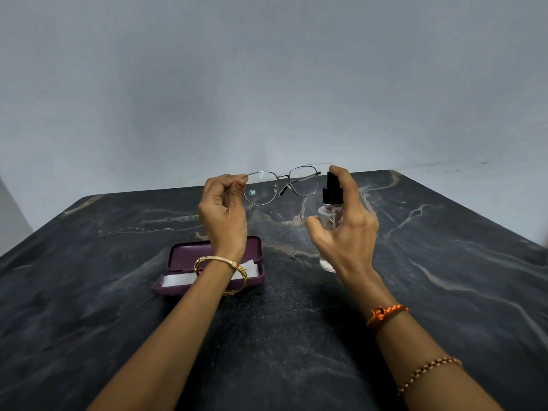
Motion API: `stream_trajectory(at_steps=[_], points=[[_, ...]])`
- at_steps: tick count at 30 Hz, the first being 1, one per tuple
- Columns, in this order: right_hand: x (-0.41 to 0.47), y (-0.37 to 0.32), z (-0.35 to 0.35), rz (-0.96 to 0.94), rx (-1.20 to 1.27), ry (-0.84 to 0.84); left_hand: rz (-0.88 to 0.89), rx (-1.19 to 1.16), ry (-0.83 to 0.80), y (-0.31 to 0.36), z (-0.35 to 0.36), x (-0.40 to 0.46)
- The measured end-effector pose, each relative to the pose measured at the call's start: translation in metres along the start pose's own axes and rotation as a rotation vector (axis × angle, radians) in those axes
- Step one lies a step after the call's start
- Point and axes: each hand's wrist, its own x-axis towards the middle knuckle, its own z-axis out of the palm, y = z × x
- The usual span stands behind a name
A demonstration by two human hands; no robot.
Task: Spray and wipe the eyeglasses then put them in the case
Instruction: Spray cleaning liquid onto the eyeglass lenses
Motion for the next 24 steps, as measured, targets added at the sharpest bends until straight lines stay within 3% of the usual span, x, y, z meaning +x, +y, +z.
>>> stream_trajectory(at_steps=[24], points=[[0.0023, 0.0037, -0.0002, 0.026, 0.034, 0.106, 0.003, 0.030, 0.011, 0.0027, 0.0046, -0.0042]])
